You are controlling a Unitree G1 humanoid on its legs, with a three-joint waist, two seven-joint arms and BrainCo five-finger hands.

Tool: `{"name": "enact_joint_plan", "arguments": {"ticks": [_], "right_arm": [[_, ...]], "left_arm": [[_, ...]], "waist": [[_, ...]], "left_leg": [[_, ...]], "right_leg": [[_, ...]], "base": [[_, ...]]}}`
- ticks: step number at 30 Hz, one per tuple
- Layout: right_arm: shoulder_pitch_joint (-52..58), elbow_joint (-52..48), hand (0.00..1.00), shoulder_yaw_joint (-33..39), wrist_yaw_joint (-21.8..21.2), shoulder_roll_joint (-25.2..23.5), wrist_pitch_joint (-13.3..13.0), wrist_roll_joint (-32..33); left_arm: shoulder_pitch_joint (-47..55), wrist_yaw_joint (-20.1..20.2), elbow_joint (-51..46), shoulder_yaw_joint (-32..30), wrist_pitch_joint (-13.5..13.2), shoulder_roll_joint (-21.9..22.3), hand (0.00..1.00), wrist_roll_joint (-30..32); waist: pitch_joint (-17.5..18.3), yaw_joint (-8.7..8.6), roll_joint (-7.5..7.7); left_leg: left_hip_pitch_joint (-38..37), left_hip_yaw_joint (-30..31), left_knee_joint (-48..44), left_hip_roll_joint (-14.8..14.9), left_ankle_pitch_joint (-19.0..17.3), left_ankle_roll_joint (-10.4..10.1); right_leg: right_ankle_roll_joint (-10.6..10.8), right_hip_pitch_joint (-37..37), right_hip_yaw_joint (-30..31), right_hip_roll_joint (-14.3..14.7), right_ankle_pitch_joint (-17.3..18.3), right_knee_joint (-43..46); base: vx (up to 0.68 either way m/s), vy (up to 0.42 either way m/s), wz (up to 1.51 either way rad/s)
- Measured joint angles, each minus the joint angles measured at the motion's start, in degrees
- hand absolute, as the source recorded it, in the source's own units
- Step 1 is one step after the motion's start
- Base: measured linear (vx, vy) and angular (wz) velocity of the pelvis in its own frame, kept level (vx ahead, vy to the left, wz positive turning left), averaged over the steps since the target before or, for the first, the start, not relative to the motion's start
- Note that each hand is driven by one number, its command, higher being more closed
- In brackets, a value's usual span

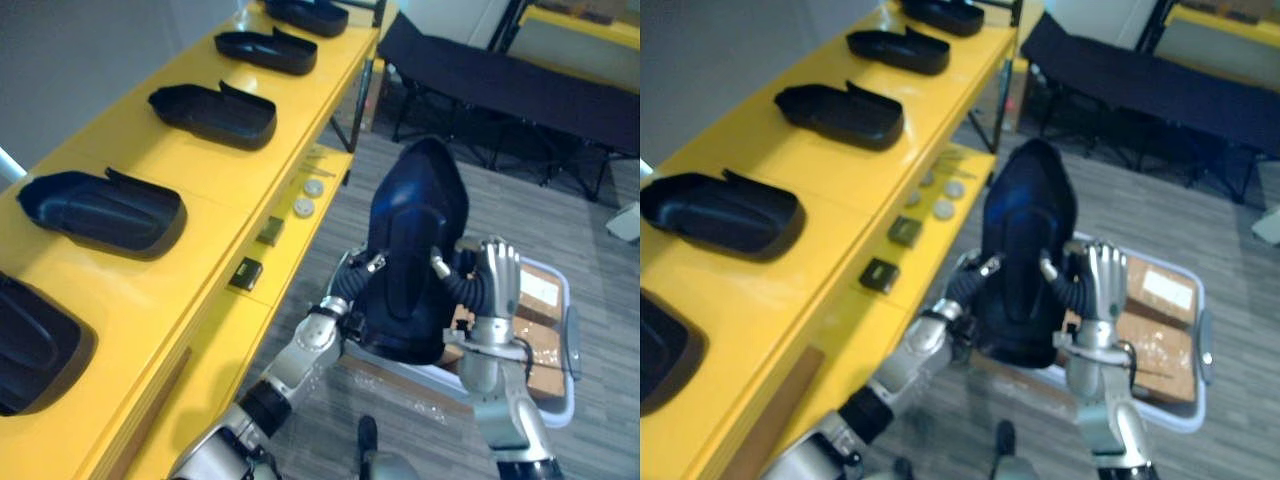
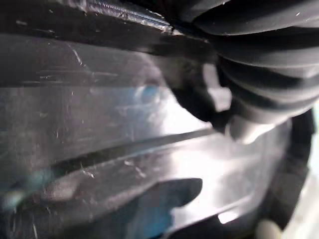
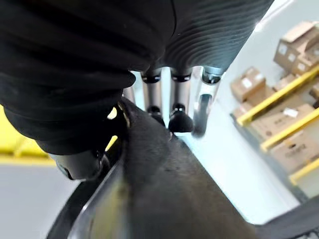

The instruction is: Walk over and take plastic housings, then place them on the shelf

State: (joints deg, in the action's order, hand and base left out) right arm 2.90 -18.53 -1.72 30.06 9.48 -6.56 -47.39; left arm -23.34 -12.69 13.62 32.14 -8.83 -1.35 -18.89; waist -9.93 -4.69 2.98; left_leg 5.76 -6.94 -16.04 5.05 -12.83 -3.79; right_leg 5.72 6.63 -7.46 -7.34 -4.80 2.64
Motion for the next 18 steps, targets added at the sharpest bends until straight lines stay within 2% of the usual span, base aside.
{"name": "enact_joint_plan", "arguments": {"ticks": [2,4,7,11,13,14,15,18], "right_arm": [[2.2,-2.3,0.00,-0.1,-0.1,-2.3,-0.3,1.5],[5.6,-5.6,0.00,-0.9,-0.4,-4.7,-1.5,4.0],[9.8,-9.0,0.00,-2.9,-0.8,-5.5,-3.5,6.5],[13.3,-13.5,0.00,-4.6,-2.7,-5.9,-9.2,15.0],[14.3,-15.3,0.00,-4.6,-6.3,-4.8,-12.0,21.1],[14.7,-16.0,0.00,-4.4,-7.3,-4.3,-12.5,22.6],[15.0,-17.3,0.00,-3.4,-10.5,-3.4,-14.0,27.9],[14.9,-19.4,0.00,0.8,-15.7,-3.6,-16.7,40.6]], "left_arm": [[2.1,-1.1,-2.6,-0.8,0.0,0.4,1.00,5.3],[5.5,-3.6,-6.5,-2.9,-0.3,1.3,1.00,14.1],[8.2,-7.1,-7.2,-5.8,-0.8,2.2,1.00,22.8],[12.6,-12.4,-7.2,-9.8,-0.8,2.0,1.00,35.4],[14.8,-13.7,-8.4,-12.1,-0.7,1.8,1.00,40.4],[15.3,-13.7,-9.0,-12.7,-0.7,1.7,1.00,41.2],[16.7,-13.8,-10.4,-13.8,-0.7,1.7,1.00,42.7],[19.0,-14.0,-12.5,-17.0,-0.8,1.7,1.00,44.3]], "waist": [[1.5,0.64,-0.01],[2.5,0.87,-0.02],[3.9,0.84,0.02],[5.1,0.93,0.28],[5.5,0.95,0.62],[5.6,0.95,0.71],[5.7,0.92,0.84],[6.2,0.89,0.92]], "left_leg": [[-0.2,-0.1,0.4,0.0,0.1,-0.1],[-0.8,-0.1,0.7,0.1,0.1,-0.2],[-0.9,-0.3,0.9,0.2,0.1,-0.2],[-2.9,-1.4,1.8,0.3,0.2,-0.4],[-2.8,-1.6,1.8,0.3,0.2,-0.4],[-2.8,-1.7,1.8,0.2,0.2,-0.4],[-2.9,-1.7,1.8,0.2,0.2,-0.4],[-2.8,-1.8,1.9,0.2,0.2,-0.4]], "right_leg": [[0.0,-0.2,-0.1,0.1,0.0,-0.5],[0.0,-1.0,-0.1,0.2,0.0,-1.2],[0.0,-1.0,-0.1,0.3,0.0,-1.4],[0.0,-2.3,0.6,0.4,0.0,-1.9],[0.2,-2.3,1.1,0.4,-0.2,-2.3],[0.2,-2.3,1.1,0.4,-0.2,-2.3],[0.2,-2.3,1.2,0.4,-0.2,-2.3],[0.2,-2.0,1.3,0.5,-0.2,-2.3]], "base": [[0.00,0.000,0.00],[0.00,0.000,0.00],[0.00,-0.004,-0.04],[0.00,0.002,-0.10],[-0.02,0.008,-0.08],[-0.03,0.008,-0.03],[0.00,0.000,0.00],[0.00,0.001,-0.01]]}}
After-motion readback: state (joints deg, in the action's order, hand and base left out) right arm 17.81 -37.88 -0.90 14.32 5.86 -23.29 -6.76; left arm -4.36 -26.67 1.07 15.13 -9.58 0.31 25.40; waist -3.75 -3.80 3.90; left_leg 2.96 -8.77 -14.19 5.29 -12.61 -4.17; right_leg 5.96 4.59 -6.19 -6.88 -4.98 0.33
